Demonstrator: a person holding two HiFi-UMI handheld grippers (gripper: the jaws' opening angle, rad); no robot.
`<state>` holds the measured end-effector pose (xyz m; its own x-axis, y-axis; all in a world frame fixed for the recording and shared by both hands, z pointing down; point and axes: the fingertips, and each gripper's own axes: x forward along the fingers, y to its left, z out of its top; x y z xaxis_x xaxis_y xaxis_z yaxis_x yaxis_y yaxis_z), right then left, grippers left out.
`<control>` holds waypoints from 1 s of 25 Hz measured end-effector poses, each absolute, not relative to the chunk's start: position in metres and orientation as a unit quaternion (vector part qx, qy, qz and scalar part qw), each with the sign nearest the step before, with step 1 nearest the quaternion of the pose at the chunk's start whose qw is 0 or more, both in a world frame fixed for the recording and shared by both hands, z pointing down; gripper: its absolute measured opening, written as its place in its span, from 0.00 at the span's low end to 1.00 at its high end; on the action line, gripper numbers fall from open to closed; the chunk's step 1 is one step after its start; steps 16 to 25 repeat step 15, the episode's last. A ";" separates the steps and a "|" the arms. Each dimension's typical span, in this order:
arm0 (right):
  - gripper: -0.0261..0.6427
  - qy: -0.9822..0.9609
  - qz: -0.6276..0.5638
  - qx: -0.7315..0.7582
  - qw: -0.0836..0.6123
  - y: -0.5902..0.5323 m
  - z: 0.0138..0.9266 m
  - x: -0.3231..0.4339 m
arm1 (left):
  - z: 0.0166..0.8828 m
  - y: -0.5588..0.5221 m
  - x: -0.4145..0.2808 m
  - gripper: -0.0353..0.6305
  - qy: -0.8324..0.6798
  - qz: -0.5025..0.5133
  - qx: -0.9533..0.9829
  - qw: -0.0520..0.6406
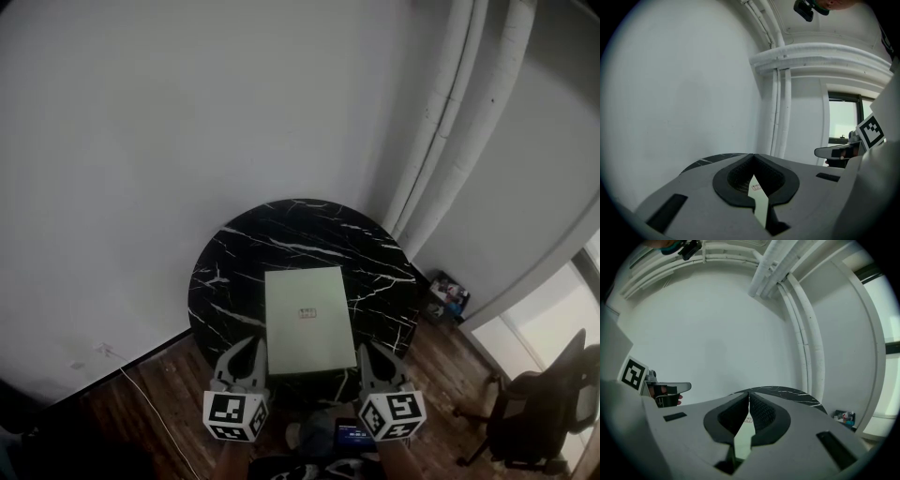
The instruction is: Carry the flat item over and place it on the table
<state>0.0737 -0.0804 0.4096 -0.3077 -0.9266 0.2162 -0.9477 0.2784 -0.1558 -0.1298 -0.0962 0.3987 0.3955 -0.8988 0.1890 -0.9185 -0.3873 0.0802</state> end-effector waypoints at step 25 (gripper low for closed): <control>0.07 -0.784 0.147 0.602 0.030 -0.084 0.414 0.086 | 0.403 -0.102 -0.129 0.07 -0.543 0.059 0.833 0.093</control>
